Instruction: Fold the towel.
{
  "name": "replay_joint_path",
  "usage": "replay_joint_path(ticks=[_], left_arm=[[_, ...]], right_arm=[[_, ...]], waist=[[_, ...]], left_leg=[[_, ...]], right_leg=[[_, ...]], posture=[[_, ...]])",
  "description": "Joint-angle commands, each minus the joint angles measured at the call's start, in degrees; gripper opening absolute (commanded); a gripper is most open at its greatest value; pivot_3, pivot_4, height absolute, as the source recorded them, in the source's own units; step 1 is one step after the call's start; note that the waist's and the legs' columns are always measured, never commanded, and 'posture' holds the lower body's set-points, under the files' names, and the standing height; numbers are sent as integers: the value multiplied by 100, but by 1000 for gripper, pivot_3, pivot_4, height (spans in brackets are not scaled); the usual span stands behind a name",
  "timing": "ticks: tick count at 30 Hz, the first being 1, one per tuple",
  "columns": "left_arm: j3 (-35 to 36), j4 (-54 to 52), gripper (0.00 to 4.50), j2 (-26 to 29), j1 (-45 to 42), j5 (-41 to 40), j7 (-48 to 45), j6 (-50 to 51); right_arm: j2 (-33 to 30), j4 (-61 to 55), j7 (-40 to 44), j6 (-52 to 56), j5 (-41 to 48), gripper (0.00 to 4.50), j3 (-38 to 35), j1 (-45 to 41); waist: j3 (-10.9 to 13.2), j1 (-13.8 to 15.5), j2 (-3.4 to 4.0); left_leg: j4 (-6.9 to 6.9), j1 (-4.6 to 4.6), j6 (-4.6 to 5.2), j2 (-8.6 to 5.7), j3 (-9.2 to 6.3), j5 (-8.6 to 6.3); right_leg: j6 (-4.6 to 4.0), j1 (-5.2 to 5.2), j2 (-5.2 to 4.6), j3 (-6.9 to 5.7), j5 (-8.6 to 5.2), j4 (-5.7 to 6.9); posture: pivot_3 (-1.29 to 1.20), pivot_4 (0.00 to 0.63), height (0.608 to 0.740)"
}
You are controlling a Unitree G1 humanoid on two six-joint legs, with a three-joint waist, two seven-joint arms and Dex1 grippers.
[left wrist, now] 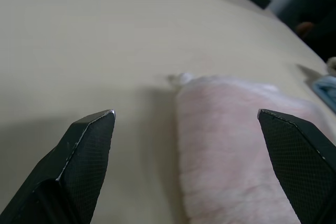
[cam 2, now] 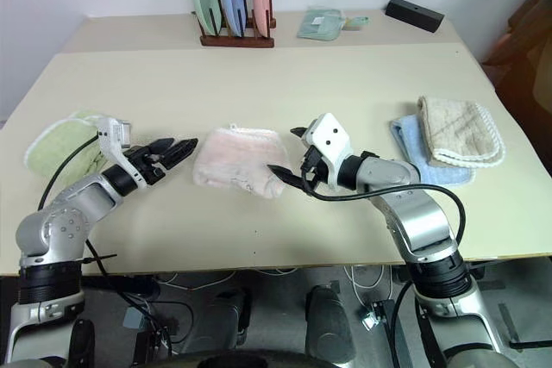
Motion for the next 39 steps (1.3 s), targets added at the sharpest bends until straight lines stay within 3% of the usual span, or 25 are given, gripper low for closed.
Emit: replay_joint_path(ticks=[1, 14, 17, 23, 24, 30, 34, 37, 39], left_arm=[[128, -93, 4448, -102, -60, -398, 38, 416], [-719, 30, 4448, -659, -384, -328, 111, 1163], [-785, 90, 3200, -719, -390, -248, 152, 1166], [-731, 41, 187, -782, -333, -292, 140, 1177], [-719, 32, 48, -790, -328, -300, 141, 1176], [-198, -131, 48, -1062, -419, -336, 218, 314], [922, 263, 48, -1210, -1071, -274, 1250, -784], [1085, 347, 48, -1221, -1185, -254, 1440, -1001], [1652, 430, 48, -998, -1450, -201, 1835, -1583]], right_arm=[[-74, -271, 1, -175, -62, 4500, -16, 36], [-122, -400, 27, -224, -145, 4500, 63, 184], [-129, -437, 1, -217, -169, 4500, 53, 228], [-131, -502, -42, -206, -210, 4500, 49, 291], [-128, -508, -47, -204, -212, 4500, 51, 296], [-92, -515, -77, -234, -269, 4500, 107, 308], [-114, -496, -74, -261, -302, 4500, 84, 311], [-117, -495, -73, -265, -305, 4500, 79, 314], [-124, -483, -62, -277, -318, 4500, 78, 317]], waist=[[1, 5, -2], [0, 23, -4], [0, 15, -3], [0, 16, -4], [0, 16, -4], [0, 19, -4], [3, 18, -9], [2, 5, -8], [3, 12, -9]], left_leg=[[0, -1, 0, 0, 0, 0], [3, -1, -1, -3, 0, 0], [2, 0, -1, -2, 0, 0], [2, 0, -1, -2, 0, 0], [2, 0, -1, -2, 0, 0], [3, -2, -1, -2, 0, 0], [4, -3, -2, -1, -3, 1], [3, -2, -3, 0, 0, 2], [3, -2, -3, -2, 2, 2]], right_leg=[[0, 0, 0, 0, 0, -2], [0, 4, -2, 0, 0, -4], [0, 3, -2, 0, 0, -2], [0, 3, -2, 0, 0, -3], [0, 3, -2, 0, 0, -3], [0, 3, -2, -1, 0, -4], [-1, 0, -1, -2, 1, -2], [0, 0, -1, 1, 1, -4], [2, 1, -2, 2, 0, -6]], posture=[[0, 150, 740], [0, 150, 740], [0, 150, 740], [0, 150, 740], [0, 150, 740], [0, 150, 740], [0, 150, 740], [0, 150, 740], [0, 150, 740]])
